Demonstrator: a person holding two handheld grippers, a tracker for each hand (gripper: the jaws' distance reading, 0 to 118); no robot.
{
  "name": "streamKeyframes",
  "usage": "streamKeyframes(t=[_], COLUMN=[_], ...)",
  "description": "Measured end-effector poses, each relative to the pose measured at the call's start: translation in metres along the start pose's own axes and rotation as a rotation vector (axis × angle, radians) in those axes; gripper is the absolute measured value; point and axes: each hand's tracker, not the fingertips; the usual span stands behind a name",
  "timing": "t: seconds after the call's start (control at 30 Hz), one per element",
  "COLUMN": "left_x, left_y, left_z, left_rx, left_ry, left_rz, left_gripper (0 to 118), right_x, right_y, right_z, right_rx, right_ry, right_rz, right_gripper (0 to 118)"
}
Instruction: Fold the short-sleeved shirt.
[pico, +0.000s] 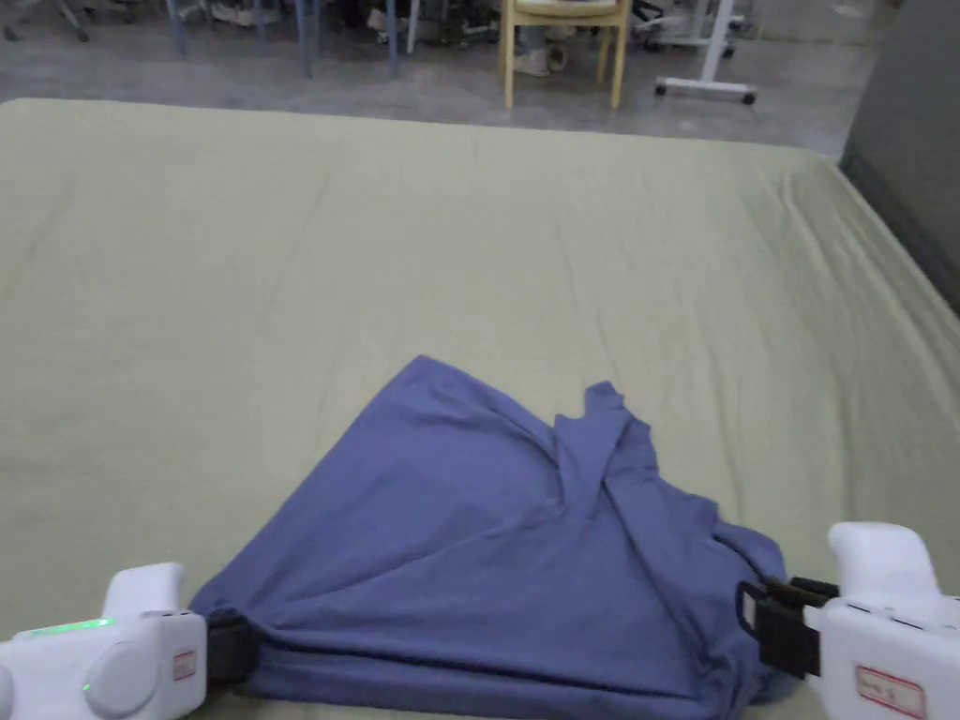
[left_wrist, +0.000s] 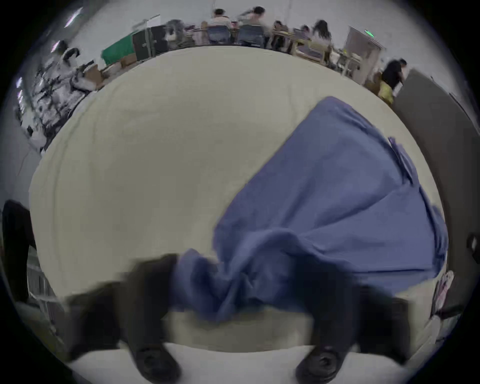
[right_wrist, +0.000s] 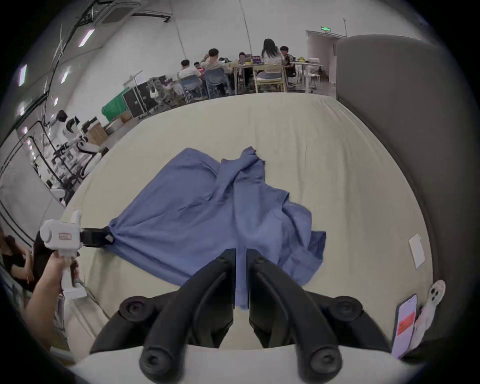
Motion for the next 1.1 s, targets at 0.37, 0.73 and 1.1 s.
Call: streamKeyframes(t=[0.37,0.73,1.1], left_x=[0.013,0.013,0.015], left_y=[0.011,0.015,0.022], left_z=[0.068,0.072,0.081], left_rx=[0.108,0.085,0.094], left_ry=[-0.2,-0.186,-0.171], left_rz=[0.129,0.124,0.192], left_gripper=[6,6,6], right_x=[0.059,0.066,0.046], right_y=[0.112,0.091,0.088], right_z=[-0.147,-0.223,-0.071], right_rx=[-0.201,-0.342,-0.025], right_ry=[0.024,-0.113,-0.051], right_rz=[0.045,0.071,0.18], right_gripper=[97,85,6])
